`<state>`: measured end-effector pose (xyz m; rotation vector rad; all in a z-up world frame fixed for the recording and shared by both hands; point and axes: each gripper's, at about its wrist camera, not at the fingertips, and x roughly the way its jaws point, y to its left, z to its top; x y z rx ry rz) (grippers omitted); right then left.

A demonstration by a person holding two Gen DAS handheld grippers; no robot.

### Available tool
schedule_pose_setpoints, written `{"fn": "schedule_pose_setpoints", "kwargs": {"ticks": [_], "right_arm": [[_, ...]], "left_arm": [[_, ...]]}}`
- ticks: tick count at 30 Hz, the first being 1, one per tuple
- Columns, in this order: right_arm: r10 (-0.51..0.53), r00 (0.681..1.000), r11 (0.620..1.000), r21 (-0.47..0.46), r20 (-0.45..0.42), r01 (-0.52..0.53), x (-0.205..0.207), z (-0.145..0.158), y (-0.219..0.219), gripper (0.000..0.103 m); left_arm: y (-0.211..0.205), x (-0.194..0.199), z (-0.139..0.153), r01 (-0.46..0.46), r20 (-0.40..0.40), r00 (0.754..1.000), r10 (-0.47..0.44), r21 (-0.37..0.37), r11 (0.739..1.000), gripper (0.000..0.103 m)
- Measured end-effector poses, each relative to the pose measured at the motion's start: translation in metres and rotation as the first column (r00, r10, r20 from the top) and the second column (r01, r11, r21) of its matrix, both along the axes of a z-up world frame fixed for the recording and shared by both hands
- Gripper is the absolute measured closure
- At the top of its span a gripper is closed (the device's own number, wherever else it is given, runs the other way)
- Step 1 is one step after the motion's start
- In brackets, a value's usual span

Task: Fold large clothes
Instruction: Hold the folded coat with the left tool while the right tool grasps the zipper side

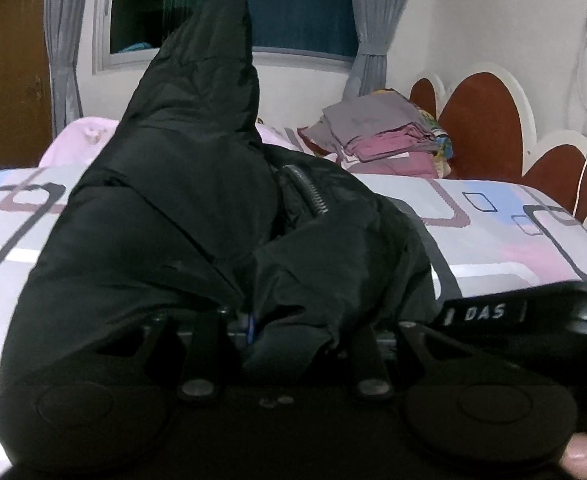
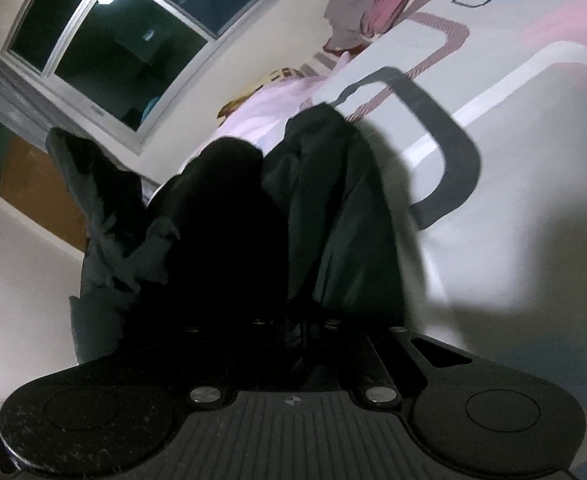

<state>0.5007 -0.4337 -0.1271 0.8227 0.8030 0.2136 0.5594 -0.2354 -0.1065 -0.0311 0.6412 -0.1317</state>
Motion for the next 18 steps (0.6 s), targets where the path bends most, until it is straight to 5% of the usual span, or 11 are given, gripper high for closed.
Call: {"fn": "schedule_pose_setpoints", "kwargs": {"ticks": [12,13,14,15,18], "right_arm": [[-0.021,1.000,0.999,-0.035,0.018,0.021,-0.005,0.018,-0.022,0.094],[-0.016,0.999,0.999,-0.028,0.034,0.017,-0.006,0.020,-0.023,0.085],[-0.024,0.998,0.999,-0.027,0.051,0.025,-0.010,0.025,-0.024,0.049],[-0.036,0.996,0.999,-0.033,0.085,0.039,-0.013,0.030,-0.024,0.031],[0.003,0.993,1.000,0.003,0.115,-0.004,-0.015,0.036,-0.022,0.031]], "left_arm": [[-0.019,-0.009,-0.012,0.003,0.013,1.000,-0.006,0.182,0.983,0.082],[-0.019,-0.009,-0.011,0.006,0.010,1.000,-0.008,0.184,0.983,0.082],[-0.020,-0.011,-0.010,0.011,0.010,1.000,-0.013,0.193,0.981,0.082],[-0.020,-0.011,-0.010,0.010,0.010,1.000,-0.012,0.190,0.982,0.082],[-0.016,-0.010,-0.006,0.017,-0.001,1.000,-0.017,0.168,0.986,0.082]]}}
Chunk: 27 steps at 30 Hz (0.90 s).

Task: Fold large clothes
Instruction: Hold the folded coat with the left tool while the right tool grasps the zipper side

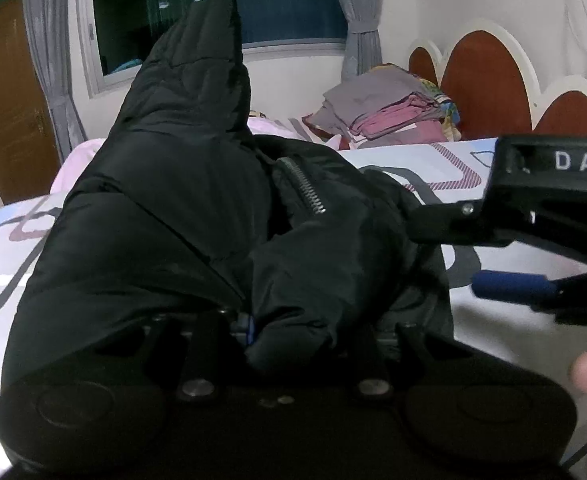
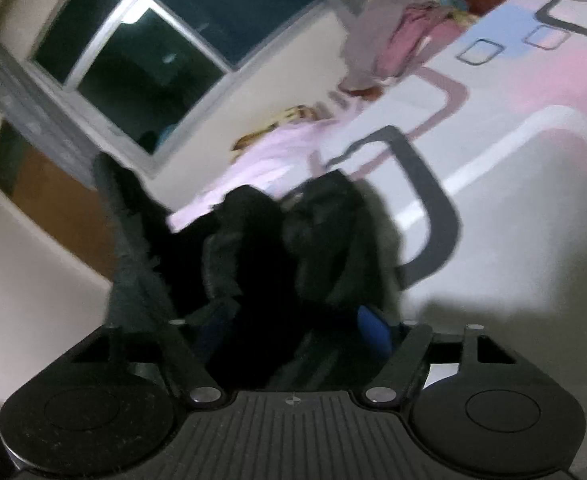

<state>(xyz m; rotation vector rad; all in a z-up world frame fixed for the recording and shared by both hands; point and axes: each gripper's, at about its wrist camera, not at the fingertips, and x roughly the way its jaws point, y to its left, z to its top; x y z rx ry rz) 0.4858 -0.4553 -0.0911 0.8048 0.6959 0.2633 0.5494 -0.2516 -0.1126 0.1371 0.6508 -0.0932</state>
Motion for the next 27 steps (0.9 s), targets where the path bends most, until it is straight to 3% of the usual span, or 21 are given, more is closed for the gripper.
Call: {"fn": "schedule_pose_setpoints", "kwargs": {"ticks": [2,3,9,12,13,14,18,24,27], "right_arm": [[0.031,0.999,0.999,0.013,0.011,-0.031,0.001,0.001,0.005,0.034],[0.042,0.999,0.999,0.026,0.013,-0.043,0.001,0.002,0.007,0.042],[0.101,0.992,0.989,0.098,0.074,-0.108,0.002,0.012,0.016,0.042],[0.142,0.989,0.985,0.095,0.044,-0.146,0.009,0.003,0.024,0.045],[0.153,0.987,0.981,0.111,0.049,-0.158,0.011,0.000,0.025,0.053],[0.162,0.986,0.976,0.141,0.047,-0.167,0.013,-0.004,0.025,0.070],[0.171,0.985,0.983,0.060,0.037,-0.173,0.016,-0.005,0.031,0.088],[0.153,0.988,0.988,0.031,-0.012,-0.153,0.018,-0.021,0.031,0.093],[0.160,0.987,0.987,0.033,-0.025,-0.159,0.017,-0.028,0.029,0.094]], "left_arm": [[0.001,0.002,0.002,-0.004,-0.010,1.000,0.004,-0.017,1.000,0.082],[0.001,0.002,0.003,-0.005,-0.015,1.000,0.004,-0.023,1.000,0.082],[0.000,-0.001,0.006,0.011,-0.025,1.000,-0.011,-0.016,1.000,0.082],[-0.001,-0.001,0.007,0.017,-0.022,1.000,-0.017,0.000,1.000,0.081],[-0.001,-0.002,0.007,0.021,-0.023,1.000,-0.021,0.005,1.000,0.081],[-0.002,-0.001,0.007,0.025,-0.026,0.999,-0.024,0.005,1.000,0.081],[-0.005,0.001,0.008,0.030,-0.033,0.999,-0.030,0.011,0.999,0.081],[-0.007,-0.007,0.019,0.098,-0.069,0.993,-0.094,0.057,0.994,0.075],[0.013,-0.026,0.036,0.180,-0.080,0.981,-0.179,0.004,0.984,0.072]]}}
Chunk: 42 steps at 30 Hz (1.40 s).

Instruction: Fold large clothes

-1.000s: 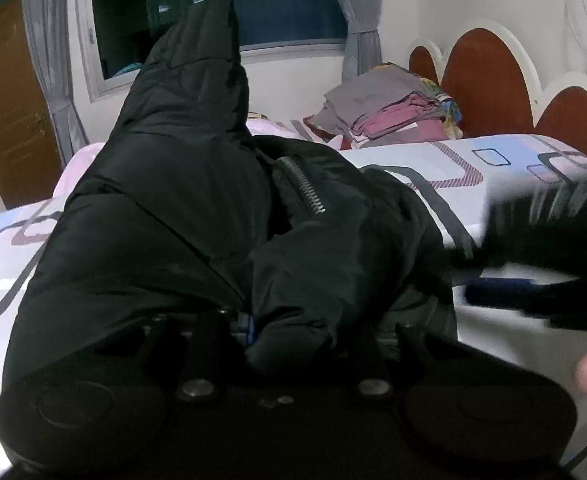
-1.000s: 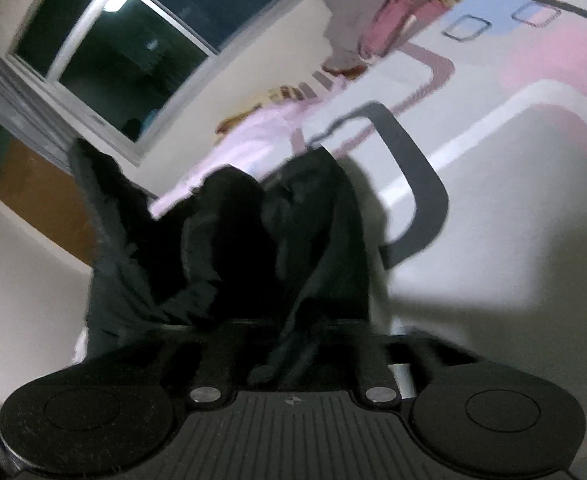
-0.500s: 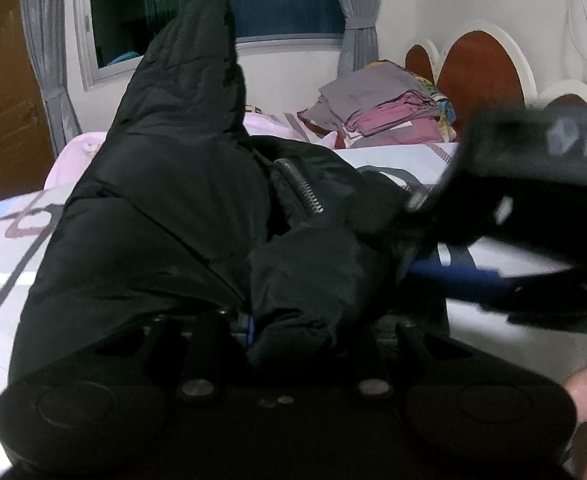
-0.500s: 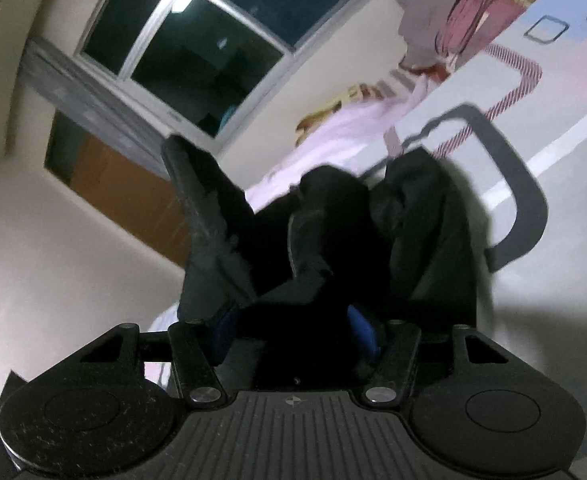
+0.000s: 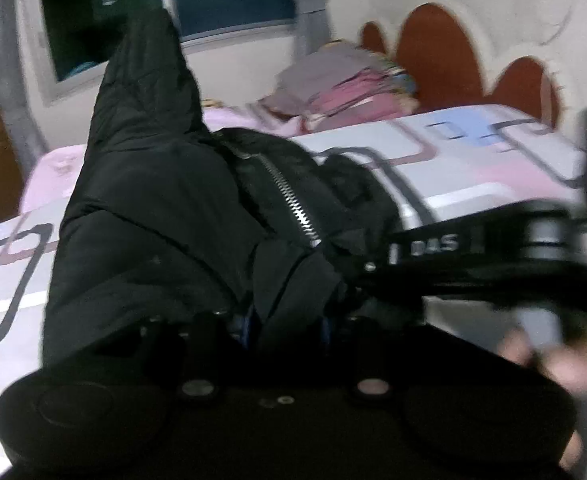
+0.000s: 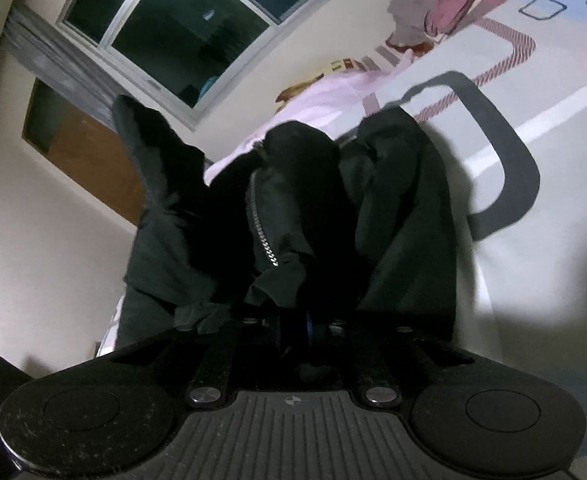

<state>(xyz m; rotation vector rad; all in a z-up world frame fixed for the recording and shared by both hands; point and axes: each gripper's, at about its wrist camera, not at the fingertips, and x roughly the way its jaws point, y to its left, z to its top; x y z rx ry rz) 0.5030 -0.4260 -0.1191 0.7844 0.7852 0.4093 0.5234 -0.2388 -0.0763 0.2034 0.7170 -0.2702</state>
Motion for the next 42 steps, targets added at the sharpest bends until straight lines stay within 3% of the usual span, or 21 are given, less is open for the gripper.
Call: {"fn": "schedule_pose_setpoints", "kwargs": {"ticks": [3,5,7,8,10,14,17,19,20,21,25,28,33,35,36,39,42], "right_arm": [[-0.003,0.999,1.000,-0.010,-0.033,0.002,0.001,-0.012,-0.003,0.097],[-0.008,0.999,1.000,0.012,-0.047,0.009,0.001,-0.018,-0.008,0.097],[-0.004,0.999,1.000,-0.003,-0.043,0.004,0.002,-0.017,-0.007,0.097],[-0.001,0.999,1.000,-0.006,-0.042,0.001,0.004,-0.017,-0.007,0.097],[0.009,0.999,1.000,-0.016,-0.041,-0.010,0.004,-0.014,-0.006,0.097],[0.030,1.000,0.999,-0.045,-0.008,-0.031,0.002,0.001,-0.009,0.096],[0.018,0.999,0.997,-0.073,0.040,-0.015,0.001,0.016,-0.011,0.091],[-0.014,0.997,0.995,-0.102,0.080,0.022,0.000,0.029,-0.008,0.079],[-0.042,0.993,0.990,-0.131,0.108,0.056,-0.002,0.037,-0.006,0.066],[-0.060,0.989,0.985,-0.150,0.132,0.079,-0.002,0.044,-0.004,0.063],[-0.084,0.977,0.981,-0.156,0.198,0.116,0.004,0.068,0.004,0.063],[0.004,0.980,0.983,-0.183,0.197,0.033,0.023,0.077,0.027,0.063],[0.110,0.991,0.981,-0.171,0.072,-0.096,0.036,0.041,0.054,0.064],[0.116,0.992,0.976,-0.193,0.051,-0.105,0.031,0.027,0.058,0.078],[0.112,0.993,0.974,-0.204,0.044,-0.101,0.027,0.023,0.059,0.081],[0.087,0.996,0.973,-0.218,0.033,-0.077,0.021,0.017,0.056,0.082],[0.077,0.997,0.973,-0.219,0.022,-0.070,0.018,0.012,0.052,0.082]], "left_arm": [[0.044,-0.024,0.028,0.005,0.067,0.998,0.008,-0.186,0.983,0.066],[0.076,-0.017,0.032,-0.100,0.104,0.987,0.124,-0.210,0.973,0.066],[0.102,0.006,0.023,-0.196,0.067,0.974,0.218,-0.243,0.950,0.068],[0.115,0.018,0.017,-0.218,0.051,0.968,0.245,-0.311,0.925,0.067],[0.123,0.035,0.012,-0.234,0.009,0.967,0.255,-0.366,0.901,0.068],[0.120,0.039,0.013,-0.203,0.011,0.975,0.223,-0.367,0.908,0.067],[0.132,0.041,0.008,-0.202,-0.023,0.977,0.211,-0.415,0.887,0.066],[0.131,0.041,0.008,-0.197,-0.026,0.979,0.204,-0.397,0.896,0.066],[0.129,0.042,0.008,-0.200,-0.031,0.978,0.204,-0.393,0.898,0.066],[0.127,0.043,0.007,-0.201,-0.035,0.978,0.203,-0.390,0.899,0.066],[0.124,0.047,0.007,-0.164,-0.033,0.986,0.164,-0.375,0.913,0.066],[0.127,0.050,0.007,-0.144,-0.047,0.990,0.136,-0.385,0.912,0.066],[0.141,0.054,0.008,-0.102,-0.078,0.994,0.077,-0.394,0.914,0.066],[0.144,0.054,0.007,-0.067,-0.081,0.996,0.038,-0.396,0.916,0.065],[0.149,0.054,0.008,-0.044,-0.071,0.997,0.017,-0.408,0.912,0.066],[0.185,0.064,0.009,-0.111,-0.039,0.994,0.106,-0.509,0.853,0.069],[0.213,0.097,-0.009,-0.195,-0.123,0.981,0.152,-0.577,0.793,0.069]]}}
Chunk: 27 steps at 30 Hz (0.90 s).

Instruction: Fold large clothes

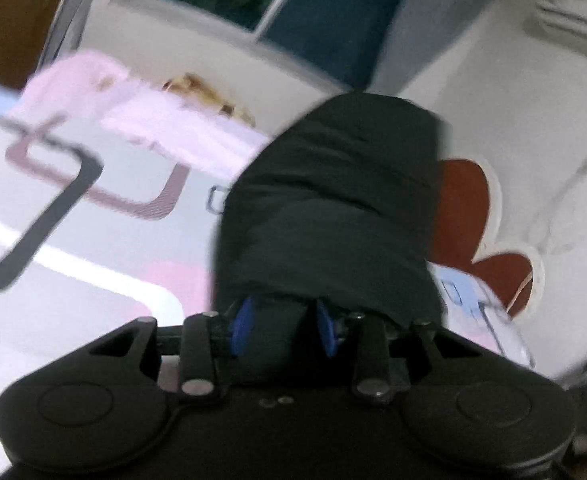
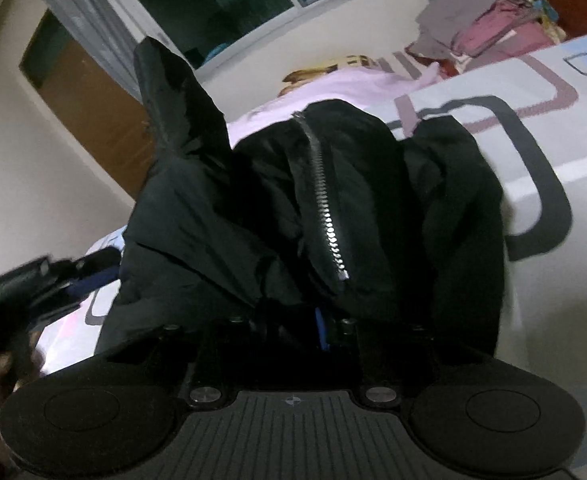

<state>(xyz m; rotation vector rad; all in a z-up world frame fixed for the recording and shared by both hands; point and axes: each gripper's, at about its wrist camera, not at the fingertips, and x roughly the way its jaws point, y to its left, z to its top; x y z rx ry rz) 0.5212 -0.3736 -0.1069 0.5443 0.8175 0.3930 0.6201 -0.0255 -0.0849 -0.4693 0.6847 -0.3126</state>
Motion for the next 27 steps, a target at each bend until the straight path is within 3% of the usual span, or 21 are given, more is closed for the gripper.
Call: {"fn": "schedule_pose_setpoints", "kwargs": {"ticks": [3,5,6,8,13,15,17,20,23,27], "right_arm": [[0.012,1.000,1.000,-0.002,-0.016,-0.012,0.000,0.003,-0.003,0.082],[0.000,1.000,1.000,-0.015,0.014,0.000,-0.001,0.023,-0.007,0.077],[-0.015,0.998,1.000,-0.018,0.057,0.016,-0.001,0.036,-0.011,0.056],[-0.040,0.987,0.999,-0.029,0.153,0.044,0.004,0.060,-0.012,0.026],[0.079,0.978,0.994,-0.085,0.195,-0.063,0.062,0.085,0.022,0.026],[0.114,0.979,0.987,-0.135,0.168,-0.091,0.085,0.083,0.040,0.027],[0.138,0.981,0.985,-0.124,0.134,-0.121,0.097,0.075,0.052,0.028],[0.178,0.979,0.982,-0.082,0.097,-0.170,0.103,0.058,0.063,0.054],[0.148,0.983,0.988,-0.066,0.109,-0.141,0.093,0.051,0.057,0.071],[0.085,0.986,0.995,-0.066,0.145,-0.076,0.059,0.048,0.033,0.079]], "left_arm": [[0.008,0.025,-0.015,0.030,-0.037,0.999,-0.035,-0.117,0.993,0.069],[0.004,0.029,-0.014,0.047,-0.037,0.998,-0.050,-0.089,0.995,0.069],[0.003,0.029,-0.012,0.054,-0.031,0.998,-0.056,-0.072,0.996,0.069],[0.004,0.030,-0.011,0.063,-0.034,0.997,-0.065,-0.068,0.996,0.069],[0.000,0.032,-0.008,0.077,-0.034,0.996,-0.078,-0.044,0.996,0.069],[0.000,0.033,-0.006,0.087,-0.037,0.995,-0.088,-0.033,0.996,0.069],[-0.003,0.038,-0.005,0.109,-0.033,0.993,-0.110,-0.020,0.994,0.070],[0.002,0.045,-0.006,0.102,-0.017,0.995,-0.103,-0.032,0.994,0.070],[-0.008,0.050,-0.015,0.112,-0.022,0.993,-0.113,-0.042,0.993,0.070],[-0.033,0.046,-0.009,0.196,0.005,0.981,-0.196,0.010,0.981,0.070]]}}
